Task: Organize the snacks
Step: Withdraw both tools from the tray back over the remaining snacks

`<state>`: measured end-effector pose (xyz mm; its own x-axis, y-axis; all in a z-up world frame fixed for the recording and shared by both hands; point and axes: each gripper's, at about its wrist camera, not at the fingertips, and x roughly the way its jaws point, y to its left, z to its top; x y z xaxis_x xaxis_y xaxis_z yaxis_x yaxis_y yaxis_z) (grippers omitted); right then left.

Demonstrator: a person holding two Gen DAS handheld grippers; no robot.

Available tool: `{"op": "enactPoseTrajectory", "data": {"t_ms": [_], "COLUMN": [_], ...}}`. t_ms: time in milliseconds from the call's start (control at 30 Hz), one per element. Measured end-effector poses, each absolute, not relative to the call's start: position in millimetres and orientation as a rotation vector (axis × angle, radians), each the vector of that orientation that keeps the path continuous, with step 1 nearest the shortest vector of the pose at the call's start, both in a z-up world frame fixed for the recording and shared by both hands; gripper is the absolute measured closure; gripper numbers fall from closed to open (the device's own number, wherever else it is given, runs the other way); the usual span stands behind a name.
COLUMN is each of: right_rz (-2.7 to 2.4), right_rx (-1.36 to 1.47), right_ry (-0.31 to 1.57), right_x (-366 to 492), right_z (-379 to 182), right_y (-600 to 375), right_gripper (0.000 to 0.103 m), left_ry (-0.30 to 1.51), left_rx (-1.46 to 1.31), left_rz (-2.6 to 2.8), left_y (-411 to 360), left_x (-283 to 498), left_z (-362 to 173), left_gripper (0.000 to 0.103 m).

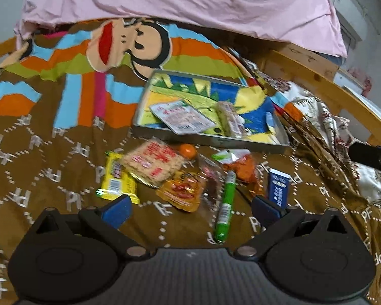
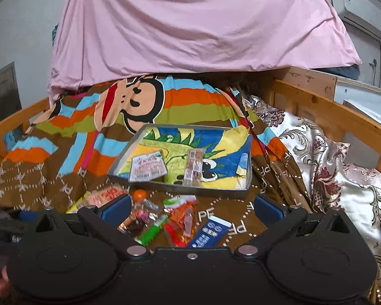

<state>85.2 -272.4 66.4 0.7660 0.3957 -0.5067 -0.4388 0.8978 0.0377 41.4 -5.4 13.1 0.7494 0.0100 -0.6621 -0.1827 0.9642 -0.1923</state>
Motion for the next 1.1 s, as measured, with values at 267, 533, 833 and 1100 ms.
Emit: {"op": "enactPoseTrajectory", "data": {"t_ms": [267,533,833,1100], "right_rz": [0.512,0.567,0.533,0.520], "right_rx": [-0.117,-0.128,-0.070,-0.057], "right_ry": [0.631,0.734,0.771,0.794], "right_x": [84.5,97.3,116.4,122.4], "right_z": [28.0,-13.6,-25.3,-34.9], "right_y": [-277.2,-270.9,-279.3,-286.1], "right_gripper": [0.001,0.001,0.001,0.001], "left_ry": [0.682,0.686,0.678,0.677], "left_rx": [-0.242,-0.205,-0.101,-0.076], "left_rz": [0.052,-0.038,-0.058,-0.138], "left_y": [-8.2,-14.4,-28.5,-36.1], "left_x": [40.5,52.4,61.7,62.3], "left_z": [-2.1,-23.0,-34.6,-42.1], "left_gripper": [0.001,0.001,0.001,0.001]}}
